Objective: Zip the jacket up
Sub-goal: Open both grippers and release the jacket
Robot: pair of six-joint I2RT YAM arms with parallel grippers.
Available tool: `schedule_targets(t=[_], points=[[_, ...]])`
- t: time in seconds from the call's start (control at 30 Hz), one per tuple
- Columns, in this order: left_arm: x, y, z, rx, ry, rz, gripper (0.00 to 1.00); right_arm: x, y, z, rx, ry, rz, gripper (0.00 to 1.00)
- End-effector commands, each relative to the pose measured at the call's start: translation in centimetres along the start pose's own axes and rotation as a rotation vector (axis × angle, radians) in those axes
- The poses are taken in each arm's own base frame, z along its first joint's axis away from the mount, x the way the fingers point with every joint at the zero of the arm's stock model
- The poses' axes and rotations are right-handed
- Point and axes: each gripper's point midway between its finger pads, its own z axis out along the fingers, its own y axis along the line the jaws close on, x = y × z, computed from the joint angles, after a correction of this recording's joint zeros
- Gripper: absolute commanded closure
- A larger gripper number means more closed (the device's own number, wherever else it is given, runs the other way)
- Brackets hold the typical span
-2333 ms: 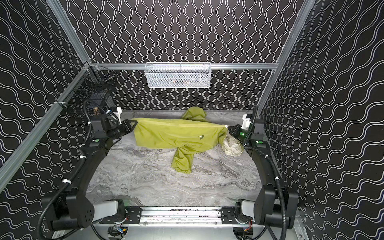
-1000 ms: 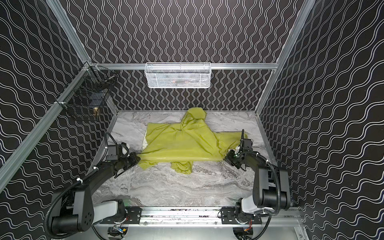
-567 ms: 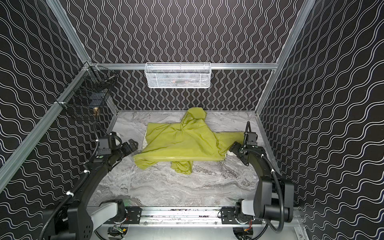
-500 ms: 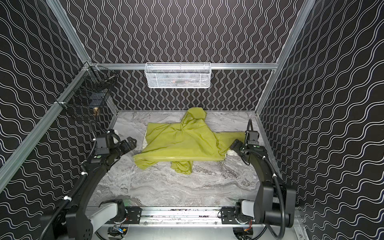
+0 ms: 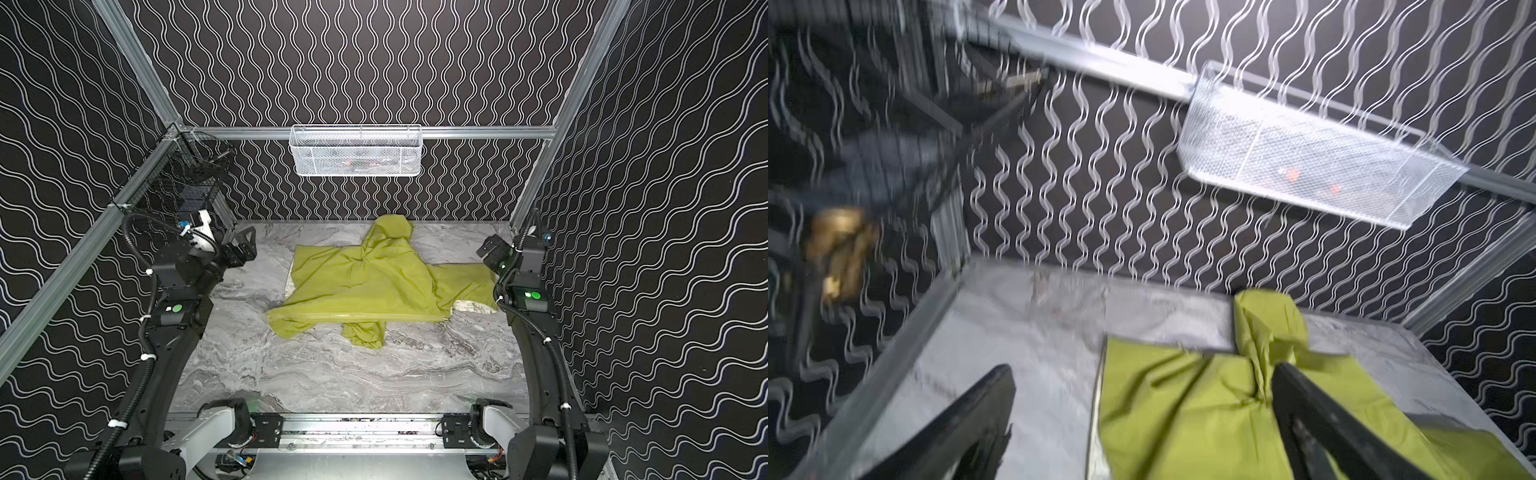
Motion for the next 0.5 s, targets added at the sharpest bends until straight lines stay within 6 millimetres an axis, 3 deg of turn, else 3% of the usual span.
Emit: schedule_targets(t=[0.0, 0.1, 0.2, 0.33, 0.47], points=[[-2.3, -1.9, 0.5, 0.095, -0.033, 0.099, 0.02, -3.7, -0.4, -1.2, -0.023, -0.258, 0.105, 0.01], [-0.8, -2.3, 1.6, 0.138, 0.019, 0.067, 0.01, -4.3, 0.7, -3.2, -0.173, -0.412, 0.058, 0.01], [1.1, -2.7, 2.5, 0.205, 0.000, 0.090, 0.01, -3.5, 0.9, -2.9, -0.214, -0.426, 0.039, 0.01], [3.4, -0.2, 2.6, 0.091, -0.037, 0.030, 0.01, -1.9, -0.2, -0.2, -0.118, -0.333, -0.036, 0.01], [7.5, 3.9, 3.1, -0.101, 0.040, 0.024, 0.01, 0.6, -3.7, 0.9, 0.007, -0.362, -0.109, 0.01]])
